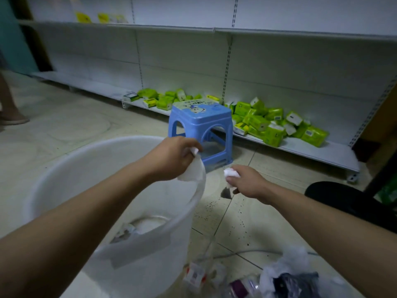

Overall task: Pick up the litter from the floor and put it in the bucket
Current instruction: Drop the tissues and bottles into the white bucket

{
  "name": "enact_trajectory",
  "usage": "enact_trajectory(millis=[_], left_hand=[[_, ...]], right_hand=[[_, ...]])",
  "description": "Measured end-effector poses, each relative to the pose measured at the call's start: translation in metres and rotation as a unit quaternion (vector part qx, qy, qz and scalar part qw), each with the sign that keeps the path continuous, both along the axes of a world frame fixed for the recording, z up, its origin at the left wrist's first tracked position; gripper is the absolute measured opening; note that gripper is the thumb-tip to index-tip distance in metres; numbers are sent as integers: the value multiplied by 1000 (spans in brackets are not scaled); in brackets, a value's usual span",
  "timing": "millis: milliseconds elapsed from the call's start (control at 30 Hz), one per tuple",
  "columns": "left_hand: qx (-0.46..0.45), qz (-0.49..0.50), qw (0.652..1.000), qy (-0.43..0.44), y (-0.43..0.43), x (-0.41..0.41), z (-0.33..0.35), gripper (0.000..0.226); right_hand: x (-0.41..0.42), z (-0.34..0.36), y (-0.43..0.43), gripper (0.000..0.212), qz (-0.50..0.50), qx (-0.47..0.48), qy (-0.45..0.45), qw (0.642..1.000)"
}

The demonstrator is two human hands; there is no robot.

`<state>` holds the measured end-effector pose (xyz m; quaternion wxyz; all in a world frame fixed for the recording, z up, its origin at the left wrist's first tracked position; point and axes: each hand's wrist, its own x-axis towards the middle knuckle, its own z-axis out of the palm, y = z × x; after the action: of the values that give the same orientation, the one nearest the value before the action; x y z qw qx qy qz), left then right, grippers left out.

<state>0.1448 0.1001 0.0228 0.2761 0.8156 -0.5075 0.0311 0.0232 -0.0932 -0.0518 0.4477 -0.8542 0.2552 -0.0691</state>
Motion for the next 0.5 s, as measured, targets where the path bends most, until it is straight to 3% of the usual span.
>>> enact_trajectory(millis=[100, 300, 433, 500], left_hand=[[9, 11, 1000, 9, 5, 8, -11, 26], [19, 35, 999, 18, 13, 22, -25, 26], [24, 48, 998, 22, 20, 28, -28, 26], [44, 57, 997, 24, 25, 33, -31, 25]], right_hand=[[1, -1, 7, 10, 1, 4, -10, 1000], [5, -13, 10, 6, 0, -78, -61, 995], [8, -16, 12, 27, 45, -165, -8, 985], [10, -17, 12, 23, 43, -223, 17, 974]])
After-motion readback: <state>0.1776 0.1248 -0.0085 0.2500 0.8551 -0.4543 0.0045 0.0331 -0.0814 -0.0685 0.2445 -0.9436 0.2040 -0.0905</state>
